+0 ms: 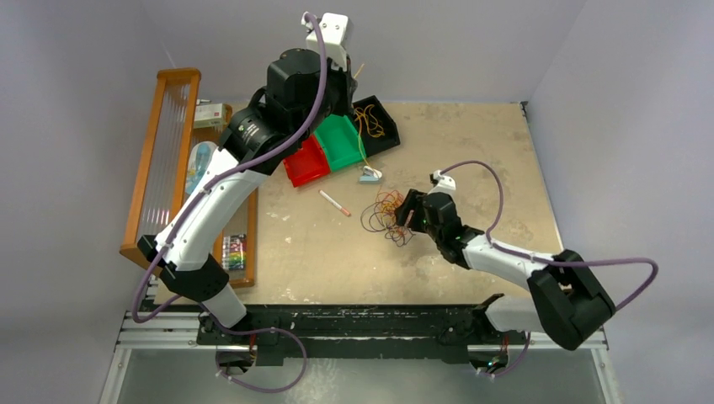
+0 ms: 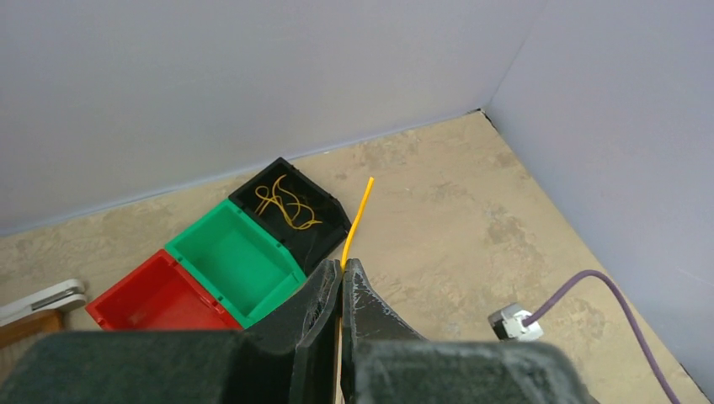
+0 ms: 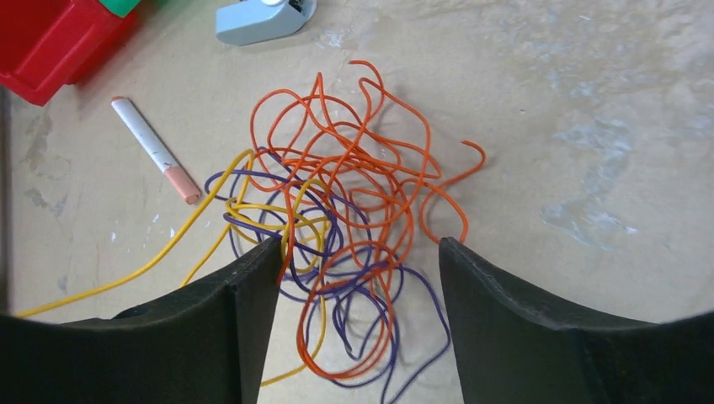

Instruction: Untangle the cables

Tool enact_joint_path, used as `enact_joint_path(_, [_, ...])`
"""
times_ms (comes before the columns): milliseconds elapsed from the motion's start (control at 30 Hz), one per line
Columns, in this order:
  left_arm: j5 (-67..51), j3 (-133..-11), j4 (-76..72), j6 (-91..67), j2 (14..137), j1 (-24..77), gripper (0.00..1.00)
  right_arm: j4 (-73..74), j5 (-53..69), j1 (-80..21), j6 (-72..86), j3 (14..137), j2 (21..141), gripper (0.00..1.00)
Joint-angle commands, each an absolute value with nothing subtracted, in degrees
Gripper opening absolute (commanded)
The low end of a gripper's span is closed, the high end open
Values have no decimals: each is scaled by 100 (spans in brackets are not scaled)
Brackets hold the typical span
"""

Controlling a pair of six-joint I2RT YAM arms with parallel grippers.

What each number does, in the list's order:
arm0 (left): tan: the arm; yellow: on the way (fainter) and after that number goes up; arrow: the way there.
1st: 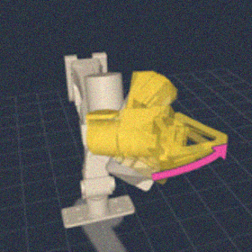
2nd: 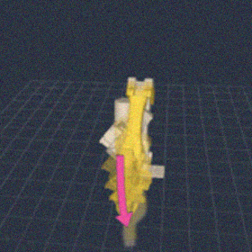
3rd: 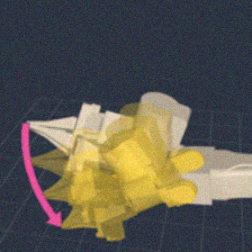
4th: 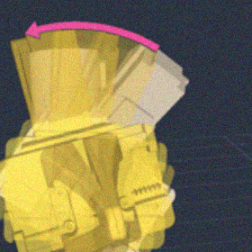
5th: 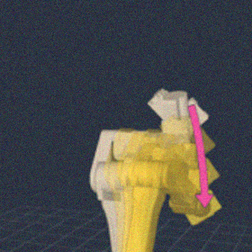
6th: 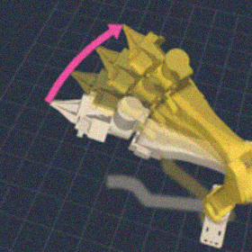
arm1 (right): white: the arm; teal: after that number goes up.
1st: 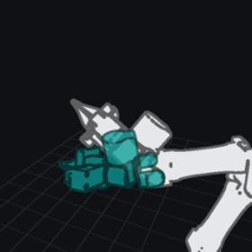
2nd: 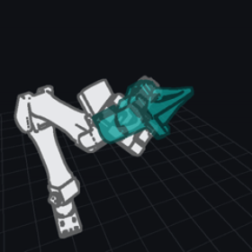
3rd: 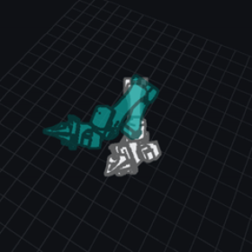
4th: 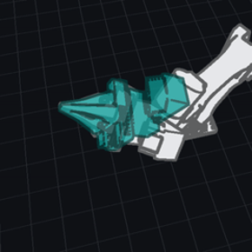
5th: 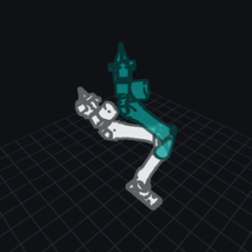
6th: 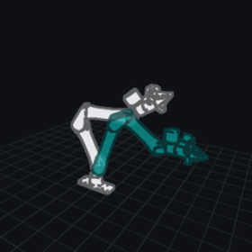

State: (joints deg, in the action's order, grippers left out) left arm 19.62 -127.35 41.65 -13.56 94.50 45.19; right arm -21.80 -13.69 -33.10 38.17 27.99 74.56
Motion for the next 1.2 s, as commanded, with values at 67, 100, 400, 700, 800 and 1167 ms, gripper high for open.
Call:
enact_joint_path(67, [2032,-12678,3815,-1143,9345,4529,0,-2013,-1415,-3323,3251,2784,6198,74])
enact_joint_path(100, [1952,-12629,3760,-1143,9325,4534,0,-2224,-1198,-3325,3015,2678,5927,75])
enact_joint_path(400, [1854,-12743,3628,-1127,9328,4535,0,-4308,935,-3327,1047,2434,5074,89])
enact_joint_path(700, [1720,-12731,3562,-1204,9335,4535,0,-5161,1740,-3323,1081,3517,6760,83])
enact_joint_path(800, [1737,-12662,3555,-1197,9283,4531,0,-5203,1655,-3322,1212,3636,7034,66])
enact_joint_path(1167, [1497,-11872,3131,-1281,8830,4531,0,-5463,1610,-3322,1458,3896,7537,52])
